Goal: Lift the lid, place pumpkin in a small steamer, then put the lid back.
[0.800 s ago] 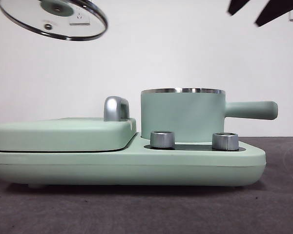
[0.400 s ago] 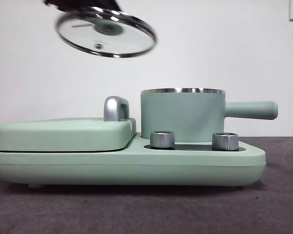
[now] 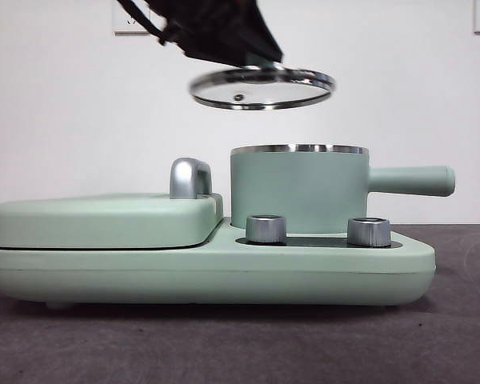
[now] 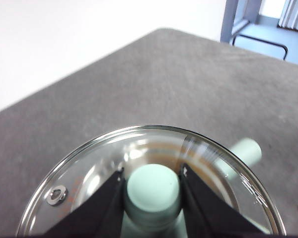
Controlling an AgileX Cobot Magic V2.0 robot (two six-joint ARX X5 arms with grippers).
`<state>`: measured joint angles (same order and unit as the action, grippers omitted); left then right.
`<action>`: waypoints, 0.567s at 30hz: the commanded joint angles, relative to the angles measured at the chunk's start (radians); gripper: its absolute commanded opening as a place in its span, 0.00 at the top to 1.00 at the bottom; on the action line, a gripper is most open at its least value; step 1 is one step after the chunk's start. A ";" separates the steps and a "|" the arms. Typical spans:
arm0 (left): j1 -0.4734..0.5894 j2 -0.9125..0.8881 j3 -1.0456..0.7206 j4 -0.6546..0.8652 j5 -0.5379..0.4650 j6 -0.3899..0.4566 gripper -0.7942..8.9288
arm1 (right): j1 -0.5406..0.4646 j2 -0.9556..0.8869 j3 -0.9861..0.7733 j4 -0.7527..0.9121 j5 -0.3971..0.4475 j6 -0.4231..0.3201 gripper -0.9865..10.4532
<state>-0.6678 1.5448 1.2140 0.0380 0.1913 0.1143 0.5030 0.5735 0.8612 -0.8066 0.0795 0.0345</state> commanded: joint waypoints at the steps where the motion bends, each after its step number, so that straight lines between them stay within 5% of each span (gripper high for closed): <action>1: -0.023 0.041 0.021 0.092 -0.023 -0.004 0.90 | 0.006 0.005 0.003 0.002 0.000 0.032 0.61; 17: -0.034 0.167 0.027 0.251 -0.041 -0.024 0.90 | 0.006 0.005 0.003 -0.010 0.000 0.037 0.61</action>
<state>-0.6918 1.6939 1.2144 0.2562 0.1520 0.1040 0.5030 0.5735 0.8612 -0.8227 0.0795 0.0578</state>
